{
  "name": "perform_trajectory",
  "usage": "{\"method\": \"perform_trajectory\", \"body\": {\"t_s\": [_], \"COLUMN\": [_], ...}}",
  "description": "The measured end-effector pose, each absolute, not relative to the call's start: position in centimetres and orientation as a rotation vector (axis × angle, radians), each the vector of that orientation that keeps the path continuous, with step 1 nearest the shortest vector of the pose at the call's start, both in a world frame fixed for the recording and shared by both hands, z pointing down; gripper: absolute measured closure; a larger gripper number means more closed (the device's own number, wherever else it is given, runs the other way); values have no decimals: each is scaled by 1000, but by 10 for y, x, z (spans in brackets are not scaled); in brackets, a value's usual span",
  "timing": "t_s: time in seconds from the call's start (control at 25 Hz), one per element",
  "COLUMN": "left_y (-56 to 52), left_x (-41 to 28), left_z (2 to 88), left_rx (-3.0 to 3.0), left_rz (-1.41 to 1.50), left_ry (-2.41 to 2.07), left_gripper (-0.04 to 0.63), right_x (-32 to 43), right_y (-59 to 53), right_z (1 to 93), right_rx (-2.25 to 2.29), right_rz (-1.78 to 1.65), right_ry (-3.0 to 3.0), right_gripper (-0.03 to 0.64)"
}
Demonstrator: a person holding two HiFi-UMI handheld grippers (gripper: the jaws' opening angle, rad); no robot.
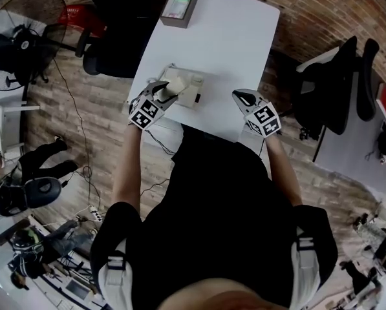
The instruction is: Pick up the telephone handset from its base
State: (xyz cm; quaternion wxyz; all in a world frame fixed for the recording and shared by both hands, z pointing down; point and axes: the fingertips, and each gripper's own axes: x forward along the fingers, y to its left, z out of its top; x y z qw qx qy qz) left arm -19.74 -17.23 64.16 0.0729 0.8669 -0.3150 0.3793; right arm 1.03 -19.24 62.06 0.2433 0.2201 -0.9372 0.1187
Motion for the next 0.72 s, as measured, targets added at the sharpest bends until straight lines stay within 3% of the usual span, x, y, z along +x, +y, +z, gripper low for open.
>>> {"method": "perform_trajectory", "body": {"t_s": [0.72], "left_y": [-140], "left_x": [-205], "left_z": [605], "left_rx": [2497], "left_rz": [809], "left_ry": [-1227], "left_gripper": [368], "right_x": [7], "right_y": [-189], "right_z": [615], "right_rx": [529], "right_rz": [299], "right_ry": [-2580], "right_gripper": [618]}}
